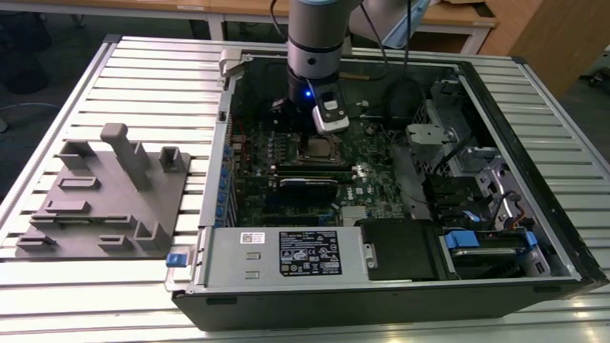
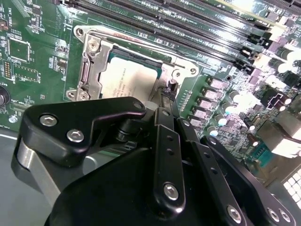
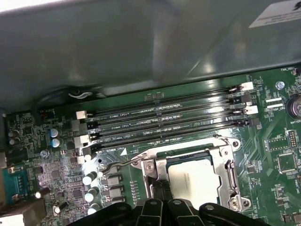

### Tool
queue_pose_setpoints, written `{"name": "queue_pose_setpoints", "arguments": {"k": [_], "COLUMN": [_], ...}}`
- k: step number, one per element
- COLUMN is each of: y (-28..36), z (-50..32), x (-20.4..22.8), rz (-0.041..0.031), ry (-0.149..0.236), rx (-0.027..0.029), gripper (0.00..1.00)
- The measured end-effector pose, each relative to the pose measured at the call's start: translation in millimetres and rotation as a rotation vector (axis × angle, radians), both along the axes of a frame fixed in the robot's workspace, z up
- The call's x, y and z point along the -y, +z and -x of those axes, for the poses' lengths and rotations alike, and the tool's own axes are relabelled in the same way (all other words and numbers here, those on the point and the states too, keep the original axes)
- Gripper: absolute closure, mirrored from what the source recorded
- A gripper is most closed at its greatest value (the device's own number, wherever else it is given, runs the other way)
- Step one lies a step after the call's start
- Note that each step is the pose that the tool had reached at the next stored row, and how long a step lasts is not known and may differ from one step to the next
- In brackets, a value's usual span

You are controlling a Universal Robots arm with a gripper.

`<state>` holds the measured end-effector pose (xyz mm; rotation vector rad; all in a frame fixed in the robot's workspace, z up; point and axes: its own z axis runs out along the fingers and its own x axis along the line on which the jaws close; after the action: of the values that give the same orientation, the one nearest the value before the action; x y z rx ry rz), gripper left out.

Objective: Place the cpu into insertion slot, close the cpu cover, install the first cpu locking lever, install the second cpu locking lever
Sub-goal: 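Close the cpu cover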

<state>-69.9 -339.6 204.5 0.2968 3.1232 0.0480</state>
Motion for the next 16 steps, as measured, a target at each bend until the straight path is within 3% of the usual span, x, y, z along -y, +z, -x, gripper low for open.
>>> {"name": "queue_pose_setpoints", "arguments": {"k": [8,16], "y": [-0.3,-0.8], "z": [0.1,0.1], "x": [0.1,0.1], "rz": [0.0002,0.0003], "ry": [0.015,0.122], "rx": [-0.0001,-0.0001], "gripper": [0.89,0.89]}}
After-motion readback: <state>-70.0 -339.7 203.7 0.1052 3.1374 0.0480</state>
